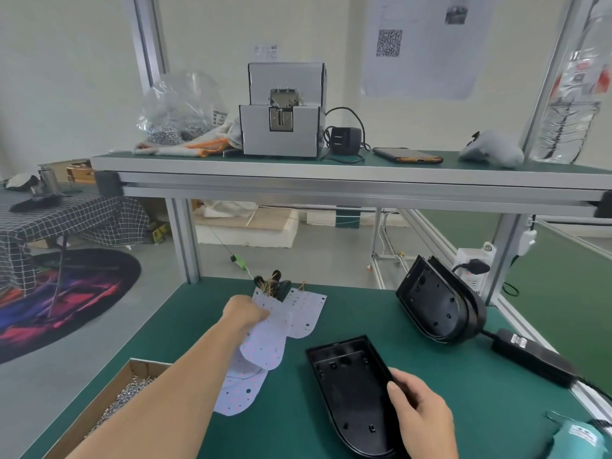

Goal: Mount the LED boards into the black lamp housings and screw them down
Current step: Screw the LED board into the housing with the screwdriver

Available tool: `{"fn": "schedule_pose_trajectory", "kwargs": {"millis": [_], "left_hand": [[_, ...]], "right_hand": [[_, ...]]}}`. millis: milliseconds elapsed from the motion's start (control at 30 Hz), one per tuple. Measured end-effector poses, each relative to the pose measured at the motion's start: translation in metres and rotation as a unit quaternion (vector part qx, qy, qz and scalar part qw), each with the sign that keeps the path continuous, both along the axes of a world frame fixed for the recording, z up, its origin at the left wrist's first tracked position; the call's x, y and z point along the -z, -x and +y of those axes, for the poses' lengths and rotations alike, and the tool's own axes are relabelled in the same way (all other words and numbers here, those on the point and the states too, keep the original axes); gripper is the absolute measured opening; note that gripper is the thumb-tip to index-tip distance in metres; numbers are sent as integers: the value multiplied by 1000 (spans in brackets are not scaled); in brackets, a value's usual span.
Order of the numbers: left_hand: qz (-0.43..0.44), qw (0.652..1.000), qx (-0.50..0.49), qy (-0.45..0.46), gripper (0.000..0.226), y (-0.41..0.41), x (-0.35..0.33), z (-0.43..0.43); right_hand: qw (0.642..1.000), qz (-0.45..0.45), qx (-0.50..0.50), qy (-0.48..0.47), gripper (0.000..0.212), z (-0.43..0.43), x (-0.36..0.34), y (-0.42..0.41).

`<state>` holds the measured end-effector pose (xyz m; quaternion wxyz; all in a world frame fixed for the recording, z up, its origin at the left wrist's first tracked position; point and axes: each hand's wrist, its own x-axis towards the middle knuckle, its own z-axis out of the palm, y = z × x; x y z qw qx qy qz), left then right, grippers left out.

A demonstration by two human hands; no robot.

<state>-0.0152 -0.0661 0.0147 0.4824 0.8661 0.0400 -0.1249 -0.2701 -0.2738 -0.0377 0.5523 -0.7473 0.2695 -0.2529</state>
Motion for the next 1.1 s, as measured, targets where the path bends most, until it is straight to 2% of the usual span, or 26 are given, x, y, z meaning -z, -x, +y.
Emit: {"fn": "schedule_pose_trajectory", "kwargs": {"millis": [100, 200, 333, 400, 533, 600, 733, 933, 1000, 1100], "left_hand": [[5, 995, 44, 84, 16, 16, -5, 11], [28, 984, 117, 129, 15, 34, -10, 20], [48, 953, 213, 208, 21, 62, -13, 32], [51, 938, 247, 237, 25, 80, -19, 36], [98, 905, 244, 335, 34, 116, -26, 35], [144, 889, 224, 373, 38, 136, -24, 30], [185, 892, 212, 353, 32, 168, -13, 18], [188, 921, 235, 247, 21, 188, -3, 21], [175, 921, 257, 233, 21, 191, -4, 27], [144, 911, 320, 218, 27, 198, -14, 35]], "right_hand": [[1000, 18, -22, 12, 31, 0, -1, 2], [999, 30, -14, 26, 32, 3, -3, 5], [998, 56, 12, 34, 29, 14, -7, 11], [996, 79, 12, 41, 35, 20, -11, 14], [990, 121, -9, 73, 43, 35, -18, 23], [990, 131, -24, 52, 41, 44, -20, 31], [988, 107, -69, -82, 25, 63, -21, 48], [954, 86, -189, -216, 27, 66, -24, 71], [950, 94, -202, -217, 15, 58, -28, 70], [986, 57, -122, -99, 17, 37, -33, 55]]}}
